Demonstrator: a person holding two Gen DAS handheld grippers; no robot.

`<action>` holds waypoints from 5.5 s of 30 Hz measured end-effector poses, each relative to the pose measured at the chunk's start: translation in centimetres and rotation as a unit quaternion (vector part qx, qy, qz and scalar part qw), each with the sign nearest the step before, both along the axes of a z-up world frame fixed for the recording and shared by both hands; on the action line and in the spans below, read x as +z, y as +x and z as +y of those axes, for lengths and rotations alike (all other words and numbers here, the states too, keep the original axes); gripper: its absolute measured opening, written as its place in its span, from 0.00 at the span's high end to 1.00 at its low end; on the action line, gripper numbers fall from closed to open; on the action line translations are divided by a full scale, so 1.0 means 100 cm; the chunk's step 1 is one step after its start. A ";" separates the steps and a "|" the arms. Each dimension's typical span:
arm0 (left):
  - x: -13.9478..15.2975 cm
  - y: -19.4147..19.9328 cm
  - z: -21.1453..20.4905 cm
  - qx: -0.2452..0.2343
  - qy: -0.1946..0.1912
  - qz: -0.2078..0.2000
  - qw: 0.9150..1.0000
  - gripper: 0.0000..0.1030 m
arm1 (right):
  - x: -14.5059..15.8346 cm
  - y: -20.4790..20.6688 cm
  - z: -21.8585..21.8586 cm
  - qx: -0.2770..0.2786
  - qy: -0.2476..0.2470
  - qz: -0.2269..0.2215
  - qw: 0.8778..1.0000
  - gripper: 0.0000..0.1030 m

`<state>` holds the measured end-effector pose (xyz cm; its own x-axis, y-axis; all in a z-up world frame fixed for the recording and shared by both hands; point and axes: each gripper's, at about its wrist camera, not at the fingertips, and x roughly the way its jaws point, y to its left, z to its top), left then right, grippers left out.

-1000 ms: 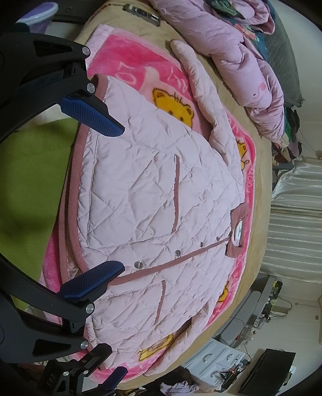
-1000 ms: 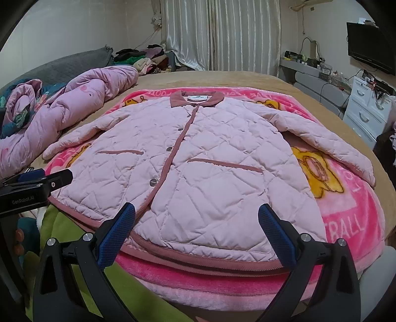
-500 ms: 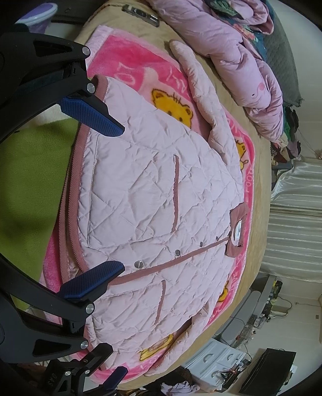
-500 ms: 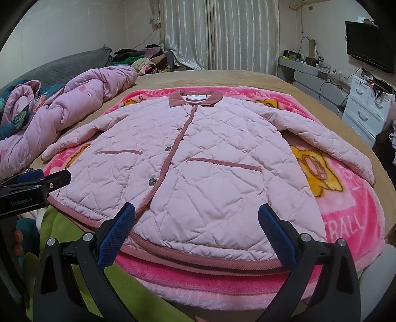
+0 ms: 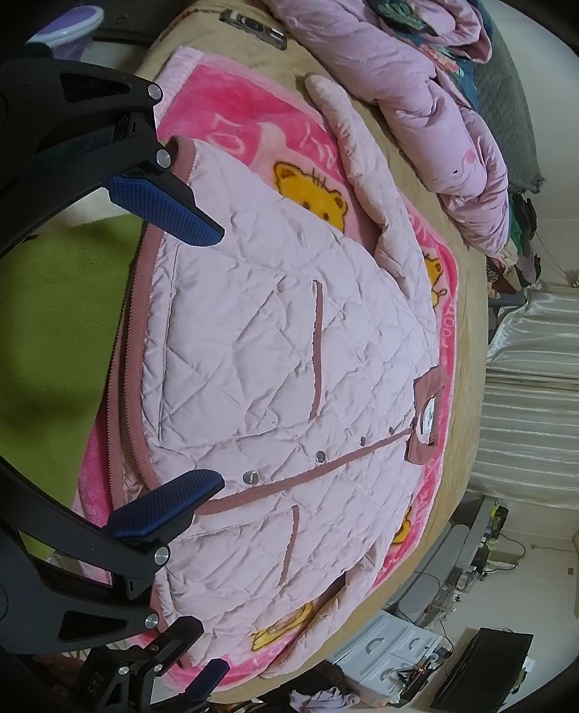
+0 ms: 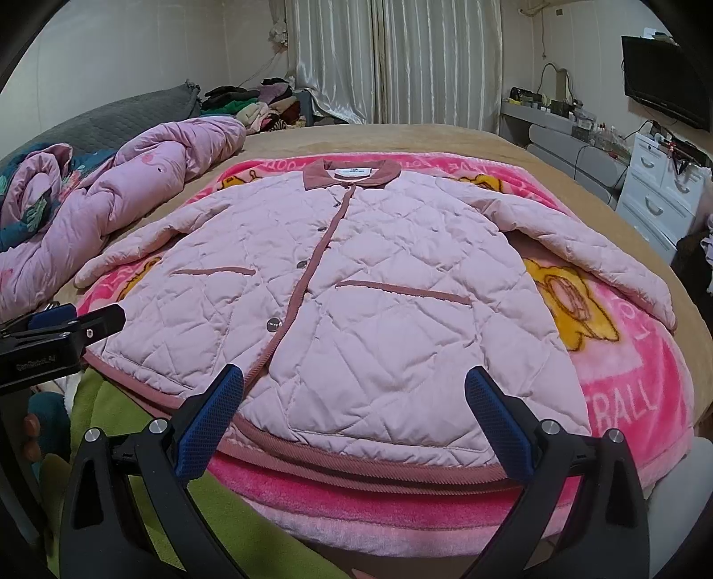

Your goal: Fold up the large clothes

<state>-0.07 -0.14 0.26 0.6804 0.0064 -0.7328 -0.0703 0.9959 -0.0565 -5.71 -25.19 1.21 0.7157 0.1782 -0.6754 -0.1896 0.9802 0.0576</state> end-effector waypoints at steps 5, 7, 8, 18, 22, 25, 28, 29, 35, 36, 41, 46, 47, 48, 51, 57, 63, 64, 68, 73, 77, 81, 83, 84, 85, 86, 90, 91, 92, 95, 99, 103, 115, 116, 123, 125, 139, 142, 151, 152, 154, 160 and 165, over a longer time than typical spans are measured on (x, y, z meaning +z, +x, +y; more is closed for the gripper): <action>0.000 0.000 0.000 0.000 0.001 0.000 1.000 0.09 | 0.000 0.000 0.000 0.000 -0.001 0.000 1.000 0.04; 0.000 0.000 0.000 0.000 0.000 0.001 1.000 0.09 | -0.001 0.001 0.001 0.001 0.001 0.003 1.000 0.04; 0.000 0.000 0.000 0.000 0.000 0.001 1.000 0.09 | -0.001 0.001 0.001 0.002 0.001 0.004 1.000 0.04; 0.008 0.006 0.008 -0.003 -0.003 0.001 1.000 0.09 | 0.001 0.017 0.002 0.007 0.008 0.005 1.000 0.04; 0.007 0.013 0.013 0.002 -0.008 0.007 1.000 0.09 | 0.003 0.027 0.003 0.010 0.009 0.005 1.000 0.04; 0.007 0.019 0.012 0.001 -0.005 0.009 1.000 0.09 | 0.005 0.035 0.003 0.010 0.010 0.003 1.000 0.04; 0.011 0.025 0.011 -0.005 0.001 0.005 1.000 0.09 | 0.009 0.045 0.005 0.012 0.014 -0.001 1.000 0.04; 0.013 0.029 0.011 -0.005 0.003 0.004 1.000 0.09 | 0.010 0.050 0.007 0.014 0.014 -0.002 1.000 0.04; 0.021 0.047 0.013 -0.006 -0.006 0.004 1.000 0.09 | 0.015 0.072 0.012 0.017 0.006 -0.004 1.000 0.04; 0.021 0.050 0.014 -0.004 -0.007 0.004 1.000 0.09 | 0.016 0.076 0.013 0.017 0.006 -0.005 1.000 0.04; 0.026 0.065 0.016 0.002 -0.012 0.006 1.000 0.09 | 0.023 0.093 0.010 0.015 0.008 -0.011 1.000 0.04; 0.033 0.079 0.017 0.009 -0.010 0.003 1.000 0.09 | 0.028 0.107 0.007 0.013 0.008 -0.016 1.000 0.04; 0.035 0.082 0.016 0.009 -0.009 0.002 1.000 0.09 | 0.029 0.111 0.006 0.013 0.012 -0.015 1.000 0.04; 0.037 0.085 0.016 0.010 -0.010 0.002 1.000 0.09 | 0.031 0.114 0.005 0.013 0.013 -0.016 1.000 0.04; 0.042 0.097 0.014 0.009 -0.010 0.002 1.000 0.09 | 0.035 0.124 0.004 0.015 0.018 -0.015 1.000 0.04; 0.051 0.118 0.010 0.008 -0.008 0.001 1.000 0.09 | 0.046 0.147 -0.002 0.006 0.026 -0.022 0.999 0.04; 0.059 0.140 0.005 0.005 -0.007 -0.003 1.000 0.09 | 0.055 0.176 -0.014 -0.013 0.044 -0.023 0.999 0.04; 0.060 0.143 0.004 0.004 -0.006 -0.003 1.000 0.09 | 0.056 0.180 -0.016 -0.016 0.045 -0.023 0.999 0.04; 0.064 0.160 -0.004 -0.003 -0.005 -0.004 1.000 0.09 | 0.061 0.197 -0.022 -0.030 0.052 -0.028 0.998 0.04; 0.061 0.180 -0.013 -0.006 -0.008 0.000 1.000 0.09 | 0.064 0.216 -0.034 -0.046 0.066 -0.035 0.996 0.04; 0.054 0.192 -0.022 -0.013 -0.011 0.009 1.000 0.09 | 0.065 0.232 -0.050 -0.071 0.072 -0.040 0.994 0.04; 0.049 0.206 -0.030 -0.015 -0.008 0.014 1.000 0.09 | 0.064 0.244 -0.068 -0.096 0.073 -0.042 0.992 0.04; 0.047 0.212 -0.036 -0.017 -0.001 0.016 1.000 0.09 | 0.060 0.249 -0.079 -0.111 0.075 -0.040 0.990 0.04; 0.047 0.215 -0.038 -0.018 0.000 0.016 1.000 0.09 | 0.059 0.252 -0.084 -0.118 0.078 -0.037 0.989 0.04; 0.046 0.217 -0.040 -0.018 0.000 0.017 1.000 0.09 | 0.057 0.254 -0.089 -0.124 0.081 -0.035 0.988 0.04; 0.045 0.219 -0.041 -0.019 0.001 0.017 1.000 0.09 | 0.054 0.257 -0.095 -0.133 0.084 -0.032 0.987 0.04; 0.040 0.233 -0.049 -0.023 0.011 0.021 0.999 0.09 | 0.044 0.265 -0.115 -0.160 0.086 -0.024 0.983 0.04; 0.038 0.236 -0.051 -0.024 0.012 0.024 0.999 0.09 | 0.042 0.266 -0.118 -0.164 0.087 -0.022 0.982 0.04; 0.037 0.239 -0.053 -0.025 0.014 0.026 0.999 0.09 | 0.039 0.267 -0.123 -0.170 0.091 -0.019 0.981 0.04; 0.031 0.249 -0.061 -0.033 0.018 0.032 0.999 0.09 | 0.030 0.271 -0.139 -0.191 0.093 -0.013 0.977 0.04; 0.022 0.260 -0.071 -0.040 0.017 0.042 0.998 0.09 | 0.015 0.274 -0.166 -0.224 0.096 -0.004 0.970 0.04; 0.012 0.273 -0.082 -0.048 0.018 0.052 0.997 0.09 | -0.002 0.276 -0.196 -0.261 0.100 0.009 0.960 0.04; -0.017 0.299 -0.101 -0.063 0.021 0.077 0.995 0.09 | -0.049 0.268 -0.268 -0.346 0.122 0.044 0.929 0.04; -0.020 0.300 -0.102 -0.066 0.019 0.081 0.994 0.09 | -0.051 0.267 -0.272 -0.352 0.122 0.046 0.927 0.04; -0.033 0.311 -0.106 -0.070 0.026 0.095 0.993 0.09 | -0.074 0.257 -0.314 -0.401 0.167 0.063 0.898 0.04; -0.037 0.314 -0.106 -0.068 0.029 0.098 0.992 0.09 | -0.080 0.257 -0.326 -0.416 0.183 0.065 0.888 0.04; -0.046 0.328 -0.081 -0.021 0.067 0.097 0.993 0.09 | -0.117 0.265 -0.393 -0.485 0.317 0.054 0.813 0.04; -0.041 0.328 -0.070 -0.007 0.064 0.094 0.994 0.09 | -0.121 0.269 -0.410 -0.495 0.342 0.039 0.798 0.04; -0.020 0.320 -0.047 0.002 0.041 0.073 0.996 0.09 | -0.102 0.272 -0.417 -0.479 0.311 -0.010 0.821 0.70; -0.019 0.320 -0.045 0.003 0.042 0.071 0.997 0.09 | -0.095 0.271 -0.412 -0.472 0.297 -0.018 0.830 0.75; -0.016 0.318 -0.040 0.003 0.043 0.069 0.997 0.09 | -0.085 0.271 -0.406 -0.464 0.282 -0.029 0.839 0.77; -0.014 0.316 -0.028 -0.004 0.033 0.064 0.997 0.09 | -0.045 0.278 -0.378 -0.431 0.250 -0.066 0.865 0.81; -0.013 0.313 -0.014 -0.006 -0.004 0.061 0.998 0.09 | -0.003 0.296 -0.340 -0.376 0.213 -0.094 0.897 0.83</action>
<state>31.24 -1.59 -1.04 0.5857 -0.0084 -0.8105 -0.0645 0.9963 -0.0569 23.90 -59.20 0.93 0.8365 -0.1887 -0.5145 0.4691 0.7318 0.4943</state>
